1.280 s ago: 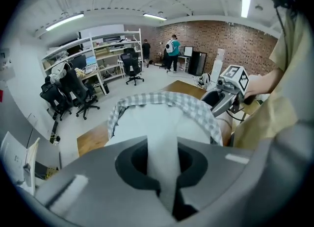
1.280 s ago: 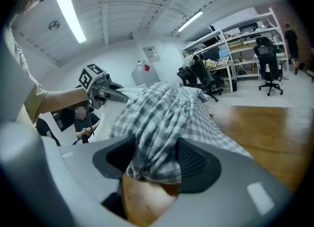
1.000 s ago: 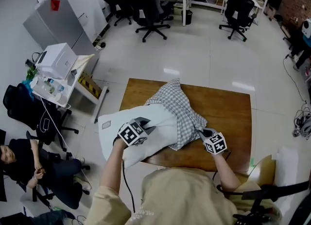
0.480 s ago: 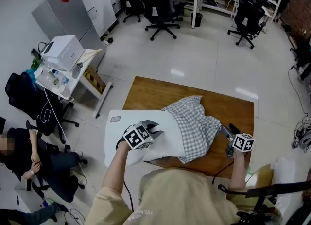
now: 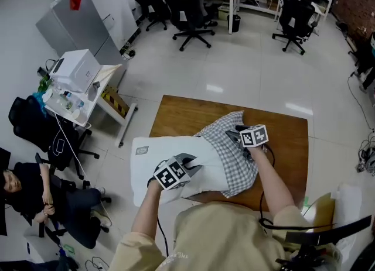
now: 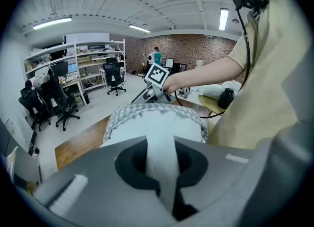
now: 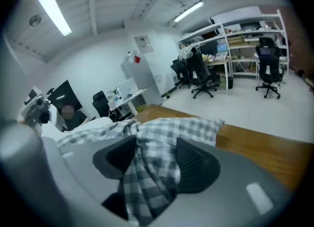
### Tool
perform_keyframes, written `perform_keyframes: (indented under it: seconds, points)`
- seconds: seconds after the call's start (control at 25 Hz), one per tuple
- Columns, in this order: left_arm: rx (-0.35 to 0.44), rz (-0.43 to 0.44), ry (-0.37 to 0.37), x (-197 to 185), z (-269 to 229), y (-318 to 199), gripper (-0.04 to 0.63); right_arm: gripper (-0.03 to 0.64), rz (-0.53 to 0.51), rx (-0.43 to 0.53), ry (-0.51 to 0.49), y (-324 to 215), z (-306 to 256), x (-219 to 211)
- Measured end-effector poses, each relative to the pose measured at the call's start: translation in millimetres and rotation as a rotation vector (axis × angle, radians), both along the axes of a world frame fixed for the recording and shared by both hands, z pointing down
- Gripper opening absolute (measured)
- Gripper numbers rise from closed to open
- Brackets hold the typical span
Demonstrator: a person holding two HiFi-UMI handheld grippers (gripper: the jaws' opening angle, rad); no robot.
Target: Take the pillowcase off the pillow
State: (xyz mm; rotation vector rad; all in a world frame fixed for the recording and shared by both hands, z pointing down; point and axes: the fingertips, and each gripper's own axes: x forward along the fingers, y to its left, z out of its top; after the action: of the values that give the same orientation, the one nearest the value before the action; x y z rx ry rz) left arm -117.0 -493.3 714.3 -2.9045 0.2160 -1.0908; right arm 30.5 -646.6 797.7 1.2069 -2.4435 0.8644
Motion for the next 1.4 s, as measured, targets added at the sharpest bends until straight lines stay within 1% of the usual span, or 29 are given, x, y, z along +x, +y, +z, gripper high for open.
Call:
perform_keyframes:
  seconds: [0.04, 0.08, 0.12, 0.16, 0.2, 0.24, 0.32, 0.36, 0.44, 0.52, 0.56, 0.6, 0.64, 0.68, 0.72, 0.76, 0.8, 0.84, 0.88, 0.92, 1.0, 1.04, 1.08, 1.12, 1.16, 1.2, 1.32, 1.36, 1.4]
  points:
    - [0.005, -0.009, 0.006, 0.3, 0.0, 2.7, 0.018, 0.217, 0.02, -0.02, -0.011, -2.3, 7.5, 1.3]
    - [0.007, -0.02, 0.02, -0.8, -0.8, 3.5, 0.018, 0.103, 0.063, -0.034, -0.045, -5.1, 11.9, 9.4]
    - [0.004, -0.031, 0.041, -3.5, -2.2, 3.1, 0.018, 0.01, 0.126, -0.046, -0.086, -8.2, 15.0, 24.5]
    - [-0.006, -0.043, 0.063, -7.4, -4.1, 2.3, 0.018, 0.003, 0.192, -0.06, -0.108, -10.7, 18.6, 45.7]
    - [-0.019, -0.053, 0.084, -12.2, -6.8, 1.6, 0.018, 0.003, 0.243, -0.07, -0.1, -11.8, 23.2, 69.4]
    - [-0.031, -0.06, 0.104, -17.0, -10.2, 1.2, 0.018, 0.003, 0.266, -0.075, -0.075, -11.2, 27.5, 90.5]
    - [-0.039, -0.054, 0.132, -24.0, -16.6, 3.2, 0.018, 0.003, 0.286, -0.073, -0.046, -6.7, 31.4, 118.5]
    - [-0.04, -0.044, 0.137, -26.3, -17.4, 5.7, 0.018, 0.003, 0.321, -0.073, -0.032, -3.2, 32.7, 132.7]
    - [-0.044, -0.036, 0.148, -27.1, -17.8, 9.8, 0.018, 0.002, 0.459, -0.094, 0.001, 8.7, 40.4, 179.5]
    - [-0.043, -0.049, 0.17, -27.1, -20.7, 8.5, 0.018, 0.002, 0.617, -0.146, -0.009, 28.2, 54.2, 238.1]
    - [-0.043, -0.059, 0.175, -29.2, -20.6, 6.0, 0.018, 0.003, 0.672, -0.167, -0.025, 37.9, 59.8, 261.4]
    - [-0.043, -0.069, 0.176, -31.6, -19.8, 2.3, 0.018, 0.003, 0.699, -0.177, -0.044, 45.1, 62.7, 276.4]
    - [-0.038, -0.078, 0.175, -32.4, -19.4, -2.7, 0.018, 0.003, 0.7, -0.174, -0.063, 49.0, 62.2, 282.7]
    - [-0.03, -0.087, 0.177, -31.1, -20.2, -9.2, 0.018, 0.008, 0.684, -0.158, -0.08, 50.3, 57.8, 281.9]
    - [-0.02, -0.099, 0.18, -28.0, -21.4, -16.8, 0.018, 0.042, 0.661, -0.128, -0.094, 50.6, 48.6, 275.5]
    - [-0.012, -0.112, 0.183, -24.3, -21.6, -25.0, 0.018, 0.146, 0.63, -0.08, -0.106, 51.6, 34.3, 264.2]
    - [-0.007, -0.126, 0.184, -21.0, -20.5, -33.4, 0.018, 0.233, 0.585, -0.02, -0.119, 54.9, 15.8, 247.1]
    - [-0.004, -0.14, 0.184, -18.7, -18.1, -41.7, 0.018, 0.263, 0.519, 0.04, -0.137, 61.7, -4.2, 223.1]
    - [-0.003, -0.155, 0.185, -17.3, -15.3, -49.8, 0.02, 0.268, 0.428, 0.086, -0.162, 72.8, -22.4, 192.3]
    - [-0.004, -0.168, 0.186, -16.4, -13.2, -57.4, 0.02, 0.267, 0.315, 0.11, -0.193, 88.6, -36.8, 156.3]
    - [-0.01, -0.187, 0.192, -14.4, -12.5, -70.9, 0.02, 0.267, 0.066, 0.112, -0.238, 129.5, -53.2, 81.1]
    - [-0.015, -0.194, 0.196, -13.4, -13.4, -76.5, 0.02, 0.267, -0.04, 0.105, -0.23, 150.2, -54.7, 49.8]
    - [-0.02, -0.199, 0.2, -12.4, -14.6, -80.9, 0.02, 0.268, -0.115, 0.1, -0.201, 167.5, -52.3, 26.6]
    - [-0.025, -0.2, 0.203, -11.4, -15.6, -83.5, 0.02, 0.267, -0.153, 0.1, -0.159, 179.7, -47.7, 12.4]
    - [-0.03, -0.197, 0.203, -10.3, -15.9, -84.4, 0.02, 0.264, -0.165, 0.106, -0.12, 186.6, -42.9, 5.4]
    - [-0.033, -0.192, 0.202, -9.6, -15.8, -84.0, 0.02, 0.239, -0.167, 0.114, -0.093, 189.9, -39.0, 2.3]
    - [-0.047, -0.167, 0.196, -10.2, -13.8, -78.5, 0.02, 0.081, -0.17, 0.113, -0.08, 191.8, -28.7, 3.3]
    - [-0.052, -0.155, 0.194, -10.3, -12.9, -75.0, 0.02, 0.038, -0.161, 0.105, -0.091, 191.8, -24.4, 8.1]
    - [-0.056, -0.142, 0.191, -9.8, -11.7, -70.8, 0.02, 0.02, -0.141, 0.092, -0.114, 191.6, -19.6, 16.2]
